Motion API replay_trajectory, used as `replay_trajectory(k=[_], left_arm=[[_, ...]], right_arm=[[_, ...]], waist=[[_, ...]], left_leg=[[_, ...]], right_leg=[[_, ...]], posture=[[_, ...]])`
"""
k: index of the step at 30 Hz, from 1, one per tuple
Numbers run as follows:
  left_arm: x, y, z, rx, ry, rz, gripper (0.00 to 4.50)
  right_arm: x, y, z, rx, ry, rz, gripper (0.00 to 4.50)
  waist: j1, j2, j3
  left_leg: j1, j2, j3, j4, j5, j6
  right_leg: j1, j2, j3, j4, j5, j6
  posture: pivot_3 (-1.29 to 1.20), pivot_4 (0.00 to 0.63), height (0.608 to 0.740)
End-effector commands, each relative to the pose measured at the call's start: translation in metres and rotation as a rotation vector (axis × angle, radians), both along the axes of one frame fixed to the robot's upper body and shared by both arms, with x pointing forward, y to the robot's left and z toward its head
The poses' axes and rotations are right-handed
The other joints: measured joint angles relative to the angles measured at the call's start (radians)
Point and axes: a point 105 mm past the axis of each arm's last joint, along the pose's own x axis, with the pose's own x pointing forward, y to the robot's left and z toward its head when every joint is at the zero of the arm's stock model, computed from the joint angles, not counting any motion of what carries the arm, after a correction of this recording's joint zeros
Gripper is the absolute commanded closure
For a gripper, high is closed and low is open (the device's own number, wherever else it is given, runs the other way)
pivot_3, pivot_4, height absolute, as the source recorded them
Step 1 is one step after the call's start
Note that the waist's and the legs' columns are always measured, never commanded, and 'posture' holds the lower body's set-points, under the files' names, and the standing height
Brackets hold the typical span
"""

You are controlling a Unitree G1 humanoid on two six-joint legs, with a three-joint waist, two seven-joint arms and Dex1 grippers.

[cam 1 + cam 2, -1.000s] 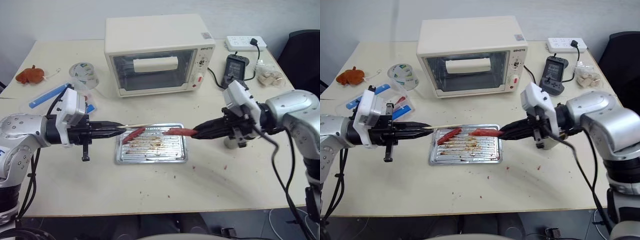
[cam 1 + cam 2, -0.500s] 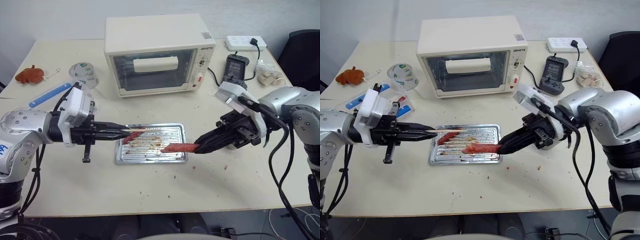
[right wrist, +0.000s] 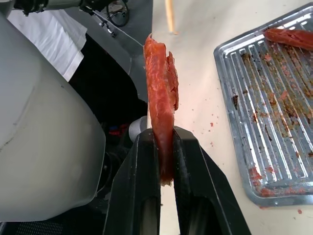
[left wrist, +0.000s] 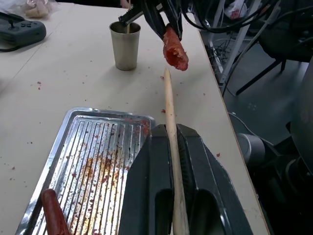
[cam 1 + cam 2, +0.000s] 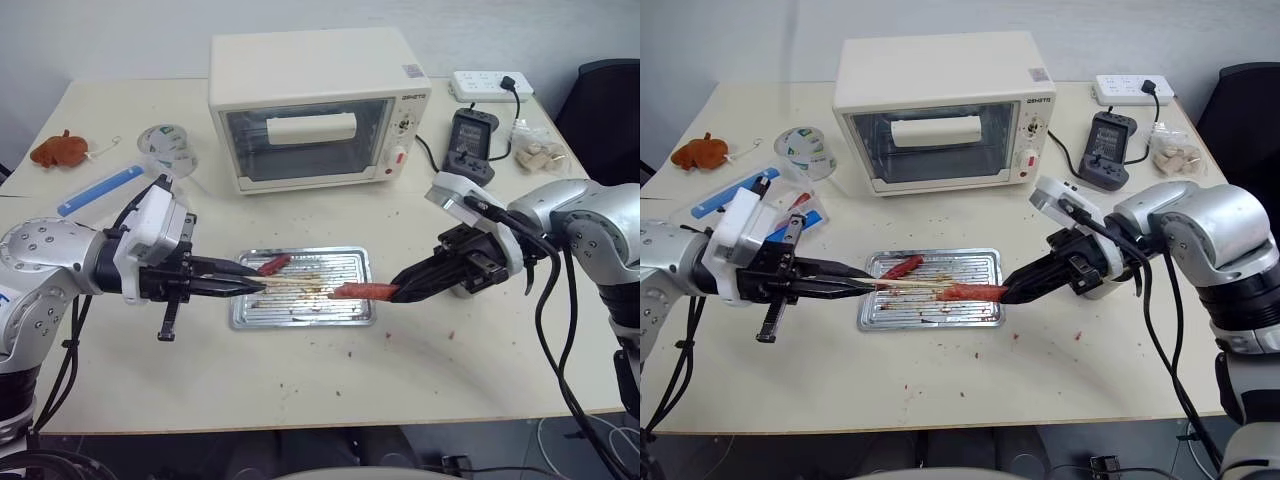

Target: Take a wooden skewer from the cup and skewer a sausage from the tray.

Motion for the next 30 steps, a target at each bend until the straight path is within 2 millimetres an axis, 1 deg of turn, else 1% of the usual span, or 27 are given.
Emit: replay_trajectory(k=[1, 8, 15, 18, 24, 30], left_arm=[[-0.005, -0.001, 0.007, -0.001, -0.032, -0.017, 4.50], [-0.005, -0.010, 0.006, -0.015, -0.031, -0.053, 4.50], [-0.004, -0.020, 0.004, -0.026, -0.029, -0.095, 4.50], [-0.004, -0.019, 0.005, -0.023, -0.030, -0.096, 4.50], [0.001, -0.006, 0.008, 0.000, -0.041, -0.049, 4.50], [0.001, -0.006, 0.009, 0.000, -0.047, -0.053, 4.50]], right_arm=[[-0.006, 0.002, 0.009, 0.018, -0.028, 0.051, 4.42], [-0.010, 0.009, 0.012, 0.038, -0.026, 0.073, 4.42], [-0.010, 0.015, 0.016, 0.060, -0.023, 0.068, 4.42], [-0.009, 0.013, 0.015, 0.056, -0.025, 0.062, 4.42], [-0.009, 0.005, 0.013, 0.046, -0.020, 0.042, 4.42], [-0.008, 0.005, 0.012, 0.052, -0.019, 0.033, 4.42]], waist=[[0.000, 0.000, 0.000], [0.000, 0.000, 0.000], [0.000, 0.000, 0.000], [0.000, 0.000, 0.000], [0.000, 0.000, 0.000], [0.000, 0.000, 0.000]], left_leg=[[0.000, 0.000, 0.000, 0.000, 0.000, 0.000], [0.000, 0.000, 0.000, 0.000, 0.000, 0.000], [0.000, 0.000, 0.000, 0.000, 0.000, 0.000], [0.000, 0.000, 0.000, 0.000, 0.000, 0.000], [0.000, 0.000, 0.000, 0.000, 0.000, 0.000], [0.000, 0.000, 0.000, 0.000, 0.000, 0.000]], right_leg=[[0.000, 0.000, 0.000, 0.000, 0.000, 0.000], [0.000, 0.000, 0.000, 0.000, 0.000, 0.000], [0.000, 0.000, 0.000, 0.000, 0.000, 0.000], [0.000, 0.000, 0.000, 0.000, 0.000, 0.000], [0.000, 0.000, 0.000, 0.000, 0.000, 0.000], [0.000, 0.000, 0.000, -0.001, 0.000, 0.000]], posture=[[0.00, 0.150, 0.740], [0.00, 0.150, 0.740], [0.00, 0.150, 0.740], [0.00, 0.150, 0.740], [0.00, 0.150, 0.740], [0.00, 0.150, 0.740]])
